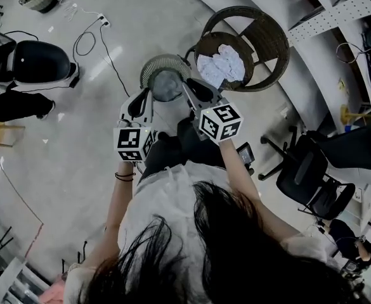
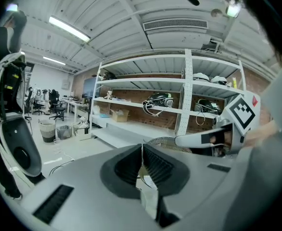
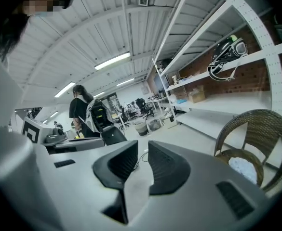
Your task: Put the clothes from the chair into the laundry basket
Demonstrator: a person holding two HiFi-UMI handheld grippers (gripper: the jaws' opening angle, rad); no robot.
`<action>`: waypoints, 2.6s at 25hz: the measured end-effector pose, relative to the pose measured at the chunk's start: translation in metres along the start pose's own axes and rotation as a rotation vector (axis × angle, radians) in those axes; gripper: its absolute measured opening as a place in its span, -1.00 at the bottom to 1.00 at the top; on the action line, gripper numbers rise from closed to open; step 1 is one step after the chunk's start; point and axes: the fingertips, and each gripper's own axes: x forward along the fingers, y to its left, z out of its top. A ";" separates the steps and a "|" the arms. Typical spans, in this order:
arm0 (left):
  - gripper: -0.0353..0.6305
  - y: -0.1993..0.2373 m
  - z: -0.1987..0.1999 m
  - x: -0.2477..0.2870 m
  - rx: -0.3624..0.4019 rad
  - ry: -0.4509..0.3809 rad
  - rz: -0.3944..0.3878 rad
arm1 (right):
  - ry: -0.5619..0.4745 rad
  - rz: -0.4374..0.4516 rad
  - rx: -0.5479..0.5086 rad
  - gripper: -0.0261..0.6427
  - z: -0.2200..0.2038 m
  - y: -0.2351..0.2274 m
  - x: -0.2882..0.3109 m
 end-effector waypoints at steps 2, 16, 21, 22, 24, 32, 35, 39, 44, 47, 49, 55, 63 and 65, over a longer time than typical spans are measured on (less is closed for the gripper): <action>-0.83 -0.010 0.001 0.013 0.008 0.006 -0.029 | -0.005 -0.034 0.013 -0.69 0.001 -0.018 -0.006; -0.83 -0.081 -0.002 0.132 0.059 0.087 -0.165 | 0.011 -0.197 0.087 -0.69 0.005 -0.164 -0.036; -0.83 -0.098 -0.015 0.173 0.061 0.125 -0.183 | 0.054 -0.236 0.092 -0.69 -0.005 -0.221 -0.036; -0.83 -0.100 -0.018 0.181 0.063 0.133 -0.185 | 0.066 -0.242 0.090 -0.69 -0.008 -0.232 -0.034; -0.83 -0.104 -0.025 0.196 0.071 0.148 -0.190 | 0.098 -0.247 0.083 -0.69 -0.017 -0.252 -0.028; -0.83 -0.116 -0.054 0.256 0.103 0.200 -0.218 | 0.242 -0.245 0.065 -0.65 -0.069 -0.325 0.000; -0.83 -0.120 -0.064 0.279 0.124 0.215 -0.236 | 0.296 -0.240 0.071 -0.47 -0.091 -0.352 0.012; -0.83 -0.123 -0.078 0.305 0.150 0.235 -0.255 | 0.371 -0.242 0.048 -0.24 -0.124 -0.388 0.027; -0.83 -0.127 -0.098 0.333 0.164 0.259 -0.269 | 0.462 -0.268 0.020 -0.11 -0.166 -0.434 0.040; -0.83 -0.127 -0.112 0.347 0.160 0.273 -0.267 | 0.537 -0.272 -0.023 -0.06 -0.192 -0.455 0.046; -0.83 -0.124 -0.121 0.355 0.157 0.283 -0.262 | 0.593 -0.258 -0.070 -0.03 -0.209 -0.464 0.052; -0.83 -0.113 -0.144 0.377 0.145 0.308 -0.248 | 0.722 -0.199 -0.194 0.01 -0.249 -0.481 0.073; -0.83 -0.094 -0.166 0.398 0.142 0.331 -0.227 | 0.864 -0.179 -0.366 0.04 -0.285 -0.510 0.095; -0.83 -0.091 -0.169 0.402 0.142 0.335 -0.223 | 0.893 -0.180 -0.343 0.05 -0.295 -0.515 0.099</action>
